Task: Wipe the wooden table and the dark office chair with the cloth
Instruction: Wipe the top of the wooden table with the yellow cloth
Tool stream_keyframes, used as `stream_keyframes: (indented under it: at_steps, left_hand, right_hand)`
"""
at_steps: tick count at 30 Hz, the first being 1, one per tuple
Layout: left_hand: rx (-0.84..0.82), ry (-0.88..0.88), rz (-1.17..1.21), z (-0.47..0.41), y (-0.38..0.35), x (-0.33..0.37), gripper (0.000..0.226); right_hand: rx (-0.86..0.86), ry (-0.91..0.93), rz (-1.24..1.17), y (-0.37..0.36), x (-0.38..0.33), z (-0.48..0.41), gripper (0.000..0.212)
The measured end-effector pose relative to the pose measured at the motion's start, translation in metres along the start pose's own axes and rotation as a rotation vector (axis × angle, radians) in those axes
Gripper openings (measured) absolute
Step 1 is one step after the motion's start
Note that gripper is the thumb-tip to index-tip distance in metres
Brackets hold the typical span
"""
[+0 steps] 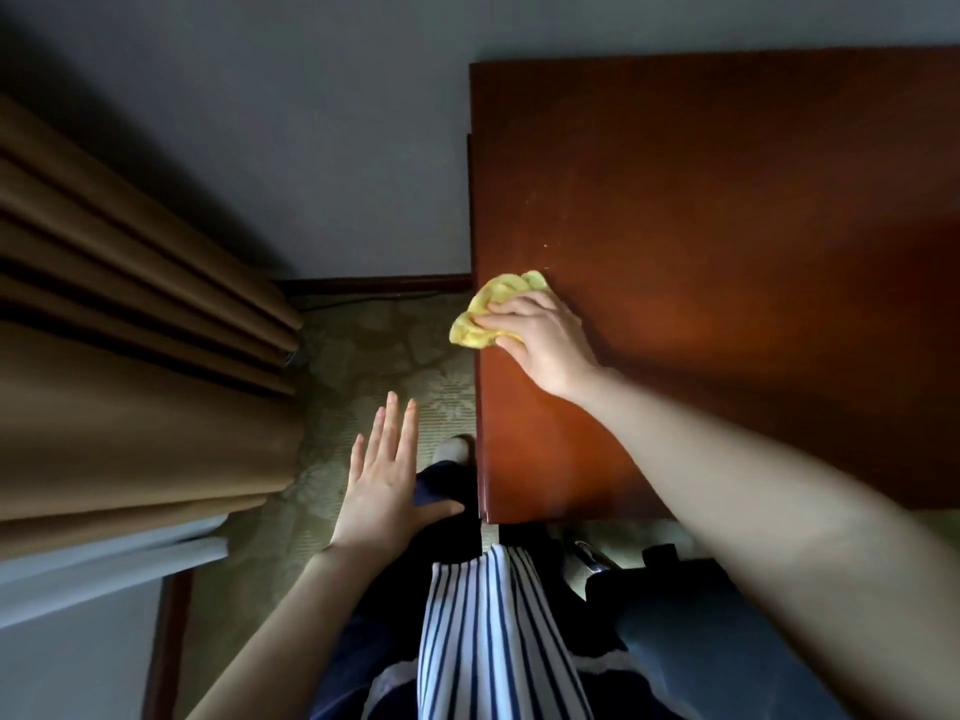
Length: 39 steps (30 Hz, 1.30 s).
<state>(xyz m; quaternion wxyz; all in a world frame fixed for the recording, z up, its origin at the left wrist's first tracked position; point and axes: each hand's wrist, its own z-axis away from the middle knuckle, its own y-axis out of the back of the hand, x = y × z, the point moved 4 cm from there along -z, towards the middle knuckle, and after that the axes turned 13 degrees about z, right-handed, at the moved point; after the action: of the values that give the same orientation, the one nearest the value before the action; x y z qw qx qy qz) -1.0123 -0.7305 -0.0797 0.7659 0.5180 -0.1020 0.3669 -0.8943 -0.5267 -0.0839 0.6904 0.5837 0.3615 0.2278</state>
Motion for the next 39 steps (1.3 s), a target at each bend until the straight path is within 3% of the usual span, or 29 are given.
stream_keyframes:
  at_steps: [5,13,16,21,26,33,39]
  left_hand:
    - [0.063,0.060,0.032,0.005,0.003,-0.005,0.103]
    - [0.126,0.065,0.123,-0.015,0.000,0.011,0.076]
    - [0.077,0.008,0.086,-0.036,-0.003,0.032,0.090]
    - [-0.101,-0.030,-0.133,-0.067,-0.006,0.062,0.137]
    - [-0.229,0.037,-0.449,-0.086,-0.006,0.073,0.155]
    - [-0.256,0.065,-0.640,-0.086,-0.003,0.082,0.155]
    - [-0.272,0.072,-0.747,-0.086,-0.005,0.094,0.154]
  right_hand:
    - [0.157,-0.287,-0.073,-0.009,-0.033,0.012,0.036]
    - [0.236,0.052,-0.038,-0.014,-0.063,0.119,0.035]
    - [0.188,0.177,0.035,-0.012,-0.043,0.162,0.032]
    - [0.009,0.241,0.180,-0.008,0.020,0.214,0.065]
    - [0.020,-0.083,0.240,0.004,0.085,0.247,0.042]
    - [0.099,-0.697,0.181,0.021,0.152,0.273,0.037]
    - [0.317,-1.357,-0.025,0.022,0.162,0.265,0.041]
